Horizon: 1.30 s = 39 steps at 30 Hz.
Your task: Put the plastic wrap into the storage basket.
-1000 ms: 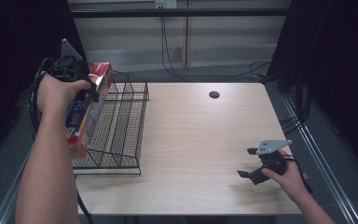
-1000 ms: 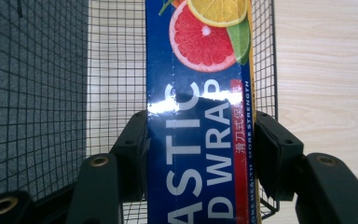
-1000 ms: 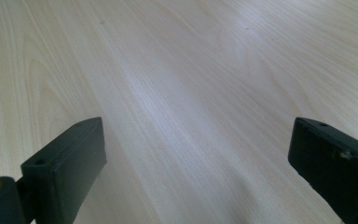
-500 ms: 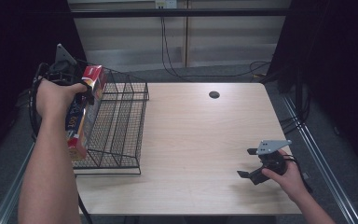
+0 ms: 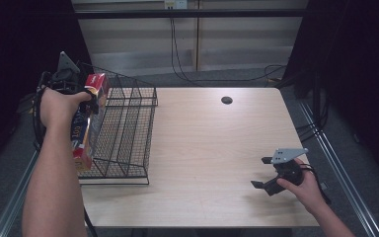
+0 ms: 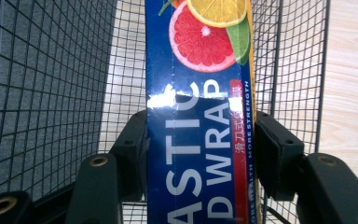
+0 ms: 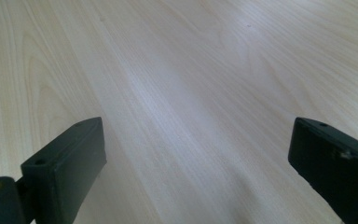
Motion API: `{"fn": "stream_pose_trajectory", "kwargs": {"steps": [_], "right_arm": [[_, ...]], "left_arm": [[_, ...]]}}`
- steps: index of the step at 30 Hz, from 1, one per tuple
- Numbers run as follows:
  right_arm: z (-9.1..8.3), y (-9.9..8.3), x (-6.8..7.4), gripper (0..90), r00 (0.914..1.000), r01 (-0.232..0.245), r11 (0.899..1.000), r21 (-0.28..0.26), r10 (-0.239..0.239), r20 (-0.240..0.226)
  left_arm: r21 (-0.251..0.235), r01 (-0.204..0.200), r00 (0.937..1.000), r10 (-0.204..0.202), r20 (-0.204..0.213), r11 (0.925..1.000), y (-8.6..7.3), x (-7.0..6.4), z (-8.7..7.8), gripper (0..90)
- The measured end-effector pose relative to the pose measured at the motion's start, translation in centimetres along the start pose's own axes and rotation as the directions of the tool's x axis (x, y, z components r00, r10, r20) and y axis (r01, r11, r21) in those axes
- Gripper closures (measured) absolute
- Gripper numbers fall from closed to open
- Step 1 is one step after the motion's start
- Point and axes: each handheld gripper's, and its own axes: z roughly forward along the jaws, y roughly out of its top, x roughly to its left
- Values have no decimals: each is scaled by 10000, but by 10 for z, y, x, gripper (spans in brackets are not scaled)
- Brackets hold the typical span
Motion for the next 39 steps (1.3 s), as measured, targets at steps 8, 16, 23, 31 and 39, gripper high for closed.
{"fn": "stream_pose_trajectory", "kwargs": {"steps": [8,16,23,31,39], "right_arm": [[0,0,0,37,10000,45,10000,9,-45,22],[1,0,0,37,10000,30,10000,24,-30,-9],[1,0,1,37,10000,20,10000,38,-20,9],[1,0,0,37,10000,49,10000,48,-49,24],[1,0,1,37,10000,29,10000,42,-29,5]], "left_arm": [[68,180,9998,-179,-110,9998,0,3,5,446],[53,273,9996,-273,-115,9996,0,6,9,444],[47,400,9990,-399,-203,9992,0,6,12,440],[17,492,9986,-492,-213,9988,-1,8,16,436],[-20,722,9973,-722,-140,9974,-2,12,20,431]]}}
